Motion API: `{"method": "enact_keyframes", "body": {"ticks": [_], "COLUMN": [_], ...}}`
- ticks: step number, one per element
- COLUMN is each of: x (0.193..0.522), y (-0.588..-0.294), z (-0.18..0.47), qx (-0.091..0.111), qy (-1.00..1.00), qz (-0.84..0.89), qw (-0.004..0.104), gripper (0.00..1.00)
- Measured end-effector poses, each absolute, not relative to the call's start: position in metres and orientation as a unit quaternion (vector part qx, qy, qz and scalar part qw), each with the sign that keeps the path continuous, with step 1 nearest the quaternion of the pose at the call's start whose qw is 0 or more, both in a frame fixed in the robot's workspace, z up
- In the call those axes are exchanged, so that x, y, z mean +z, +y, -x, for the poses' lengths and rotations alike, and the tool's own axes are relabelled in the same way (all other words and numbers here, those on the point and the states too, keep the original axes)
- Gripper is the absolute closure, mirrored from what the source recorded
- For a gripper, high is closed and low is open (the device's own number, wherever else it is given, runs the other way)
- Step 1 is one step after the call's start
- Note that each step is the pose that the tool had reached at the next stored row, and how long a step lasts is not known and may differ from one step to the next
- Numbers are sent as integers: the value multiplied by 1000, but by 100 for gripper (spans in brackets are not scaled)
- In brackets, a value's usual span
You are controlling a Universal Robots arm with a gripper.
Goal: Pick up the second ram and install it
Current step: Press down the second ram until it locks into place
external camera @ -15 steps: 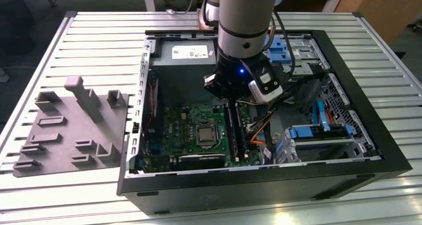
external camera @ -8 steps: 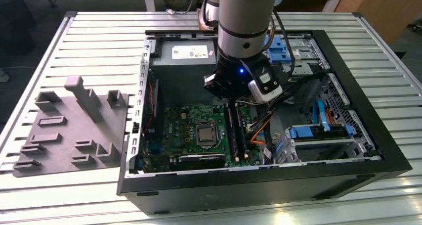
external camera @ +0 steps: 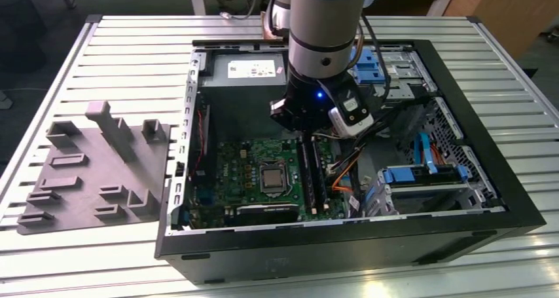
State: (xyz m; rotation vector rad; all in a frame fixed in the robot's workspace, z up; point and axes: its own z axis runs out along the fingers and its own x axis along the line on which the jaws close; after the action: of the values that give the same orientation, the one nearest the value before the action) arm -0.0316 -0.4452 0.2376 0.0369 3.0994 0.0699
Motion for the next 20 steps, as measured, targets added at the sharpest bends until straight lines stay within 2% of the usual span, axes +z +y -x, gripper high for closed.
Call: {"method": "enact_keyframes", "body": {"ticks": [20], "x": [234], "y": [-441], "z": [32], "qx": [23], "qy": [999], "qz": [-12], "qw": [21], "gripper": [89]}}
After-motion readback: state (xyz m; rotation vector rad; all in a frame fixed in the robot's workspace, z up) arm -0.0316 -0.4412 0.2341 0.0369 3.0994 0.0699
